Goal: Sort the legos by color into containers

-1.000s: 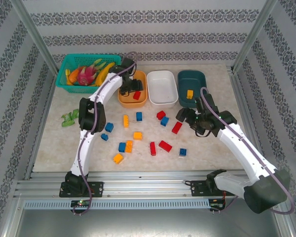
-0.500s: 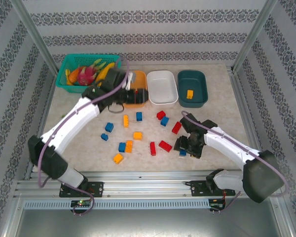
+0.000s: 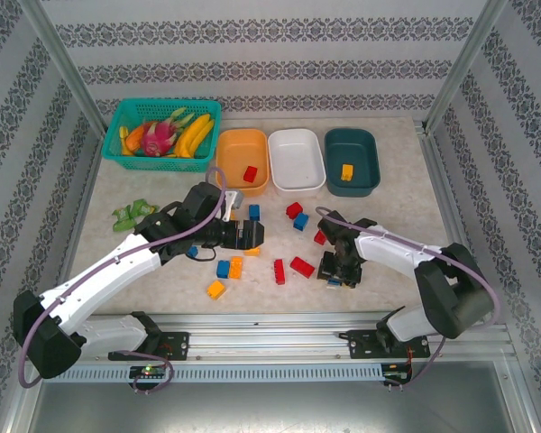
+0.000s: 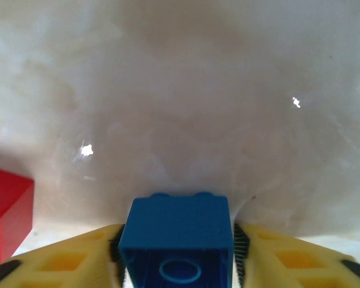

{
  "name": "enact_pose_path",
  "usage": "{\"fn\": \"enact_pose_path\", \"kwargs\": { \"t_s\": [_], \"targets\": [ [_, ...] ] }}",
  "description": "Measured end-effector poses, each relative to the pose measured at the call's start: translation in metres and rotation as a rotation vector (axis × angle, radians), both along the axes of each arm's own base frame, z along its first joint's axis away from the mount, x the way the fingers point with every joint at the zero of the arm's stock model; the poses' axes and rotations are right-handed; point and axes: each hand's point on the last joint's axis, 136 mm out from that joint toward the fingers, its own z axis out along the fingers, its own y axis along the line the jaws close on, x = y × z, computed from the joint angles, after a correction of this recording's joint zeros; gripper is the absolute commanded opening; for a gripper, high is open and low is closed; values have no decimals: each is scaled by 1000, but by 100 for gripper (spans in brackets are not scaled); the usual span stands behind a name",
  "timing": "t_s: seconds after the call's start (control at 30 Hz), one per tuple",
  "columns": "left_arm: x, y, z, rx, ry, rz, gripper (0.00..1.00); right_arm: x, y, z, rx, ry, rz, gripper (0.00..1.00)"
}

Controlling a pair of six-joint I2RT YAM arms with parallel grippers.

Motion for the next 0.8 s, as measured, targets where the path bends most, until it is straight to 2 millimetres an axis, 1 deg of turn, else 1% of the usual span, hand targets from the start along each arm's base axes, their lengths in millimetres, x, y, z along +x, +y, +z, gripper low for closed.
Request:
{"fn": "enact_pose_path", "kwargs": {
  "t_s": [0.07, 0.13, 0.17, 0.23, 0.3, 0.37, 0.4, 0.47, 0.5, 0.57, 0.6, 0.67, 0.7, 0.73, 0.8],
  "targets": [
    [1, -1, 1, -8, -3, 4, 86, 0, -3, -1, -17, 0, 7, 35],
    [1, -3, 3, -15, -9, 2, 86, 0, -4, 0, -21, -3, 18, 29],
    [1, -5, 4, -18, -10, 2, 86, 1, -4, 0, -23, -5, 22, 26],
    [2, -5, 5, -25, -11, 12, 86, 2, -5, 3, -35, -23, 38, 24],
    [5, -4, 7, -23, -17, 32, 90, 8, -4, 13, -47, -60, 58, 24],
    [12, -3, 16, -25, -28, 64, 90, 23, 3, 38, -38, -138, 84, 24],
    [17, -4, 23, -29, -38, 78, 90, 33, 8, 52, -24, -183, 92, 24],
    [32, -7, 44, -54, -66, 106, 90, 63, 23, 88, 11, -290, 110, 24],
    [41, -8, 52, -62, -76, 121, 90, 77, 30, 103, 24, -333, 119, 24],
    [61, -8, 66, -79, -92, 160, 90, 112, 47, 135, 47, -422, 137, 23],
    [71, -7, 69, -81, -95, 181, 90, 130, 55, 146, 58, -453, 144, 23],
    [89, -4, 71, -78, -91, 214, 90, 161, 67, 156, 69, -487, 149, 23],
    [99, -3, 71, -77, -88, 230, 90, 180, 71, 157, 69, -495, 145, 23],
    [109, 0, 69, -73, -84, 246, 91, 193, 73, 155, 66, -496, 142, 23],
    [128, 6, 64, -66, -70, 279, 91, 228, 76, 145, 60, -491, 128, 23]
  ]
}}
